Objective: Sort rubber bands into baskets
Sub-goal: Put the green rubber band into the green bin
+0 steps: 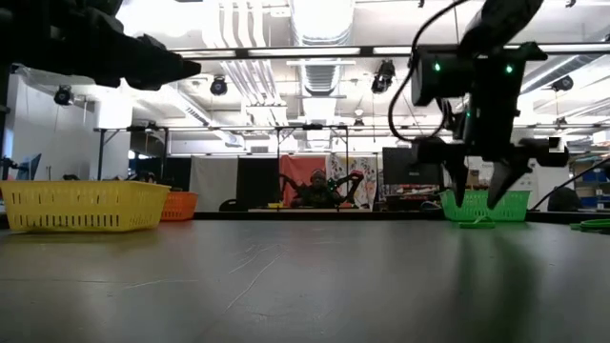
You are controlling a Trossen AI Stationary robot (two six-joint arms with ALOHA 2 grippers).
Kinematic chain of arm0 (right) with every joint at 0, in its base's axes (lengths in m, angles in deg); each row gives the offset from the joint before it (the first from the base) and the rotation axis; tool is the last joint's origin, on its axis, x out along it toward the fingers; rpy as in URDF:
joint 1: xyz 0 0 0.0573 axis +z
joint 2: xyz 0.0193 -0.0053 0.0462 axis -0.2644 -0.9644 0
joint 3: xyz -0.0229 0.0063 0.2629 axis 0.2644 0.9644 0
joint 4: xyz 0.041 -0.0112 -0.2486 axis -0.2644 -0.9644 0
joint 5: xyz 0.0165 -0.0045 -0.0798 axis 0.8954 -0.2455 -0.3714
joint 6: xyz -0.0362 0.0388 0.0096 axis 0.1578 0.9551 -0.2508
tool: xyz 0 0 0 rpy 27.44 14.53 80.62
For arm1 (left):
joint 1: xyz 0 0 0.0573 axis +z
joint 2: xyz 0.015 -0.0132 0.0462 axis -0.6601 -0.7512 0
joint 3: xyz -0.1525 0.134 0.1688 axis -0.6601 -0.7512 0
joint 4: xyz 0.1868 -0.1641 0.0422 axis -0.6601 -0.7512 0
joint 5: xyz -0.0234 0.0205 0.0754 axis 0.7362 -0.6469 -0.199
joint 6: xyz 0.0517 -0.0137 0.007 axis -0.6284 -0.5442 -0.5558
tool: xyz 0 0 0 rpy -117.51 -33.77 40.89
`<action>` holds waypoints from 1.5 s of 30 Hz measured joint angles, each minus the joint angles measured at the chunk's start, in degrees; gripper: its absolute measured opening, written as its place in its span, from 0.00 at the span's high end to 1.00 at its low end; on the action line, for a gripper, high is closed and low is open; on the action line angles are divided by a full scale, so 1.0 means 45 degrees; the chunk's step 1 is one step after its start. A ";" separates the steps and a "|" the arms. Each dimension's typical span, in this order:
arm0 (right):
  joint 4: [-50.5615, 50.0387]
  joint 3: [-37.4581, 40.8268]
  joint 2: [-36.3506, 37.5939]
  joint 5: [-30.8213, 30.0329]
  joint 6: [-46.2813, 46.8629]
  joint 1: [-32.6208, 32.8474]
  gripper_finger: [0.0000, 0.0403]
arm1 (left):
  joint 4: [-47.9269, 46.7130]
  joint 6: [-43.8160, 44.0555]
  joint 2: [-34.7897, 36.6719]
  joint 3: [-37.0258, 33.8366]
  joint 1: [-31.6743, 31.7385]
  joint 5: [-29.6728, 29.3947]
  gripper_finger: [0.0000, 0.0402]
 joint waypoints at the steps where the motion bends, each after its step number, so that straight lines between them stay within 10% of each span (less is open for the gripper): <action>1: -0.0006 0.0074 -0.0050 -0.0009 0.0248 0.0001 0.52 | 0.0000 -0.0041 0.0000 0.0005 0.0000 -0.0005 0.50; 31: 0.0702 0.0164 -0.1635 0.0083 0.1304 -0.1793 0.64 | 0.0136 -0.1940 0.0001 0.0001 0.0017 -0.0087 0.50; 45: 0.0867 -0.0262 -0.1390 -0.1387 -0.1405 -0.2219 0.97 | 0.0160 -0.1293 0.0000 0.0001 0.0015 -0.0087 0.50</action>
